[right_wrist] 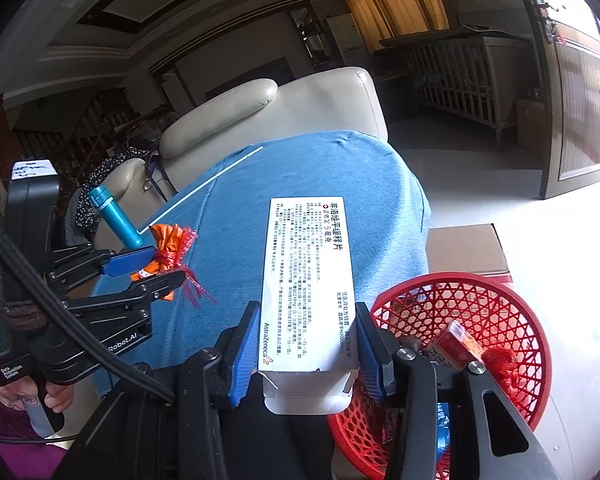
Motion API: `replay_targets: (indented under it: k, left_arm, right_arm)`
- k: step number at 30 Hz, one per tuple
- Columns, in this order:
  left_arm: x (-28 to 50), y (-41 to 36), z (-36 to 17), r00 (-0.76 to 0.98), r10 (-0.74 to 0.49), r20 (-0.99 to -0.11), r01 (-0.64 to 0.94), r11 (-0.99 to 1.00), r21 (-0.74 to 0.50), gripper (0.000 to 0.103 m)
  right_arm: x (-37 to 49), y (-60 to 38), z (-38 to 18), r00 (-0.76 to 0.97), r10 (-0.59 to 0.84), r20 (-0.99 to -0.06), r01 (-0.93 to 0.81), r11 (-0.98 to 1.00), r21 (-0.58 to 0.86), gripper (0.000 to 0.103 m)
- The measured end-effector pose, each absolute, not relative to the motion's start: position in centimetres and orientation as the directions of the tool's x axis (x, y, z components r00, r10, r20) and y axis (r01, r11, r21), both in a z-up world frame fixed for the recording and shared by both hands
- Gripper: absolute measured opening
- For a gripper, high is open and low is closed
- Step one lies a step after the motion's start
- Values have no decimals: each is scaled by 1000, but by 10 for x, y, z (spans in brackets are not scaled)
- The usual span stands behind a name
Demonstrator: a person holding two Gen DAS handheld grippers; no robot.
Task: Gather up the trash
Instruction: 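Carry the orange bag and white box over the red wastebasket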
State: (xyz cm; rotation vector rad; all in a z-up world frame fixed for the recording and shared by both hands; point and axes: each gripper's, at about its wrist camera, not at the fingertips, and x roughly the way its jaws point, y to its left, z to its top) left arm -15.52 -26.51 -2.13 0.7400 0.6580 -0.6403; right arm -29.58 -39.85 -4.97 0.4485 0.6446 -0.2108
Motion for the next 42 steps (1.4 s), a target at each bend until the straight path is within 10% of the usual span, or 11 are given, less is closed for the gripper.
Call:
replay_targets:
  k: [42]
  left_arm:
    - [-198,-360,-22,437,-459,-774,887,360,288,38]
  right_arm:
    - [-363,-471,-41,740,-253,-623,535,783,317,48]
